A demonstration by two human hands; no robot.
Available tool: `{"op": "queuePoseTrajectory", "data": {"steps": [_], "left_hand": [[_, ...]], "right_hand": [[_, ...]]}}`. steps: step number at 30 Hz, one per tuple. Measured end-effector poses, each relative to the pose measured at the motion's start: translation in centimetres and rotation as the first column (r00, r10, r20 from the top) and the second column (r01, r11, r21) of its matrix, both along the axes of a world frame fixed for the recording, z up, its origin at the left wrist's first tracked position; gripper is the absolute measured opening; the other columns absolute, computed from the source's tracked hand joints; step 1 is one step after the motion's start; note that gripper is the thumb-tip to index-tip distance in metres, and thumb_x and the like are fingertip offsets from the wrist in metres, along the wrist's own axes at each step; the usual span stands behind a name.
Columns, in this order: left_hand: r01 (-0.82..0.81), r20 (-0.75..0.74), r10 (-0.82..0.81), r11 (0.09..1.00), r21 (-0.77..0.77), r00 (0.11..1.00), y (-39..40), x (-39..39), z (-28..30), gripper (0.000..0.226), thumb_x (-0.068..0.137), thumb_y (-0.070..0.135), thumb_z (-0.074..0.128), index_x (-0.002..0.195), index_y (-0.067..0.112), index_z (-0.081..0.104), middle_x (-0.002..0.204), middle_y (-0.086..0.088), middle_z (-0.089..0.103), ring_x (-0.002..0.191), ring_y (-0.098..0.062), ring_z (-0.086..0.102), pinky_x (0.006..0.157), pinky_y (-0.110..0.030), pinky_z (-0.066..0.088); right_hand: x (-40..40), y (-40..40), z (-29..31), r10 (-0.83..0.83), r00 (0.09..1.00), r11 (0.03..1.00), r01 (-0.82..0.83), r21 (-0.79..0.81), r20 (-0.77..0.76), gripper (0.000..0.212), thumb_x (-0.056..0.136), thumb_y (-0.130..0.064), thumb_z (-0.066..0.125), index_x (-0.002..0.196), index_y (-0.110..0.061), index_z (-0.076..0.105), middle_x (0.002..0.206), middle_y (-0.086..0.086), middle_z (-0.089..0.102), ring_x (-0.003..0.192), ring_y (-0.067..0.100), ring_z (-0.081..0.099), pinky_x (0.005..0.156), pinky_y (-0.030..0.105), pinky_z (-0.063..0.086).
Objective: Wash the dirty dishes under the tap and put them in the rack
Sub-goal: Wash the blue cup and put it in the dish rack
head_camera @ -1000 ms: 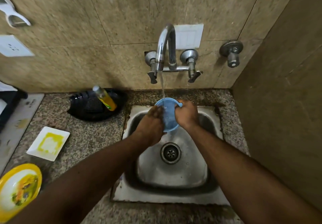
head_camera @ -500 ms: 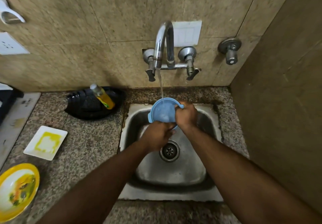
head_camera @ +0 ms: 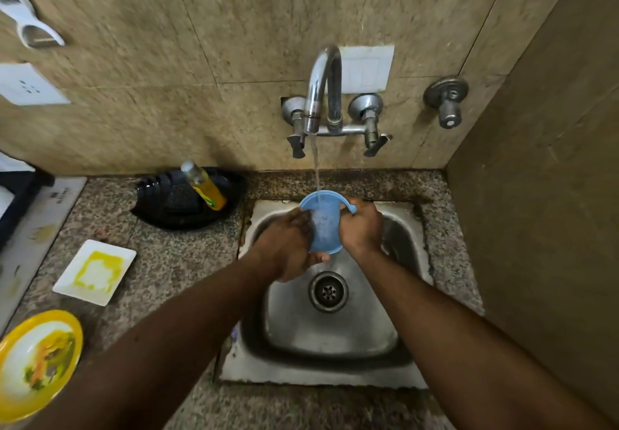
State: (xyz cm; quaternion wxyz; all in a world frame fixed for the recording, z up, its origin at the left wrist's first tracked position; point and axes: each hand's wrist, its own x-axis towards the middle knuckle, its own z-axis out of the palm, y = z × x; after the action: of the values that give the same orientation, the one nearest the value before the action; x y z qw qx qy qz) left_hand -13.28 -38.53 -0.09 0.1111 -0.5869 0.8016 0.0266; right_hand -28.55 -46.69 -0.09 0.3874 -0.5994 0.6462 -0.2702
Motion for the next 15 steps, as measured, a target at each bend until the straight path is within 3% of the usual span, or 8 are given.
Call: {"op": "queuePoseTrajectory", "data": {"steps": [2, 4, 8, 11, 13, 15], "left_hand": [[-0.056, -0.178, 0.06, 0.998, 0.029, 0.982, 0.6, -0.9, -1.2, 0.087, 0.095, 0.069, 0.014, 0.127, 0.009, 0.069, 0.131, -0.012, 0.069, 0.14, -0.027, 0.049, 0.129, -0.04, 0.007], [-0.13, -0.434, 0.136, 0.991, 0.044, 0.891, 1.5, -1.5, -2.3, 0.061, 0.099, 0.056, 0.031, 0.121, 0.018, 0.074, 0.121, -0.003, 0.075, 0.129, -0.022, 0.06, 0.127, -0.034, 0.001], [-0.444, -0.814, 0.261, 0.896, 0.005, 0.519, 2.8, -2.5, -3.5, 0.014, 0.084, 0.028, 0.075, 0.096, 0.024, 0.082, 0.096, 0.008, 0.08, 0.103, -0.011, 0.072, 0.127, -0.037, 0.021], [-0.629, -0.934, 0.267, 0.775, 0.063, 0.236, 3.4, -3.2, -3.0, 0.016, 0.071, 0.013, 0.088, 0.084, 0.018, 0.082, 0.091, 0.008, 0.079, 0.096, -0.006, 0.073, 0.117, -0.029, 0.039], [-0.69, -0.951, 0.223, 0.724, 0.013, 0.216, 3.7, -3.4, -2.6, 0.021, 0.074, 0.016, 0.088, 0.093, 0.016, 0.08, 0.104, 0.007, 0.078, 0.106, -0.007, 0.07, 0.107, -0.034, 0.05], [-0.746, -0.927, 0.241, 0.663, -0.059, 0.288, 3.8, -3.6, -2.5, 0.021, 0.087, 0.029, 0.079, 0.103, 0.015, 0.078, 0.125, 0.001, 0.073, 0.122, -0.012, 0.063, 0.107, -0.038, 0.05]], "right_hand": [[0.0, 0.2, -0.5, -0.047, 0.998, 0.999, 0.046, 0.018, 0.037, 0.029, 0.091, -0.012, 0.058, 0.112, -0.017, 0.077, 0.101, 0.008, 0.076, 0.094, 0.027, 0.069, 0.074, 0.023, 0.04], [-0.1, 0.5, -0.9, -0.095, 0.994, 0.995, 0.094, 0.028, 0.052, 0.026, 0.092, -0.011, 0.058, 0.109, -0.015, 0.077, 0.102, 0.01, 0.076, 0.095, 0.028, 0.069, 0.073, 0.023, 0.038], [0.2, 0.7, -1.6, -0.159, 0.978, 0.983, 0.144, 0.11, 0.139, 0.025, 0.093, -0.011, 0.059, 0.111, -0.016, 0.077, 0.105, 0.007, 0.076, 0.098, 0.025, 0.069, 0.078, 0.024, 0.043], [0.4, 0.8, -1.9, -0.215, 0.95, 0.965, 0.172, 0.196, 0.227, 0.021, 0.095, -0.022, 0.062, 0.109, -0.018, 0.076, 0.103, 0.005, 0.076, 0.096, 0.026, 0.071, 0.086, 0.038, 0.057], [0.5, 1.0, -2.2, -0.23, 0.936, 0.957, 0.168, 0.237, 0.266, 0.018, 0.095, -0.029, 0.063, 0.107, -0.024, 0.075, 0.102, 0.002, 0.075, 0.093, 0.024, 0.071, 0.087, 0.046, 0.059], [0.6, 1.5, -2.4, -0.239, 0.918, 0.951, 0.157, 0.265, 0.315, 0.011, 0.093, -0.036, 0.062, 0.101, -0.033, 0.07, 0.102, 0.001, 0.075, 0.091, 0.023, 0.071, 0.084, 0.048, 0.061]]}}
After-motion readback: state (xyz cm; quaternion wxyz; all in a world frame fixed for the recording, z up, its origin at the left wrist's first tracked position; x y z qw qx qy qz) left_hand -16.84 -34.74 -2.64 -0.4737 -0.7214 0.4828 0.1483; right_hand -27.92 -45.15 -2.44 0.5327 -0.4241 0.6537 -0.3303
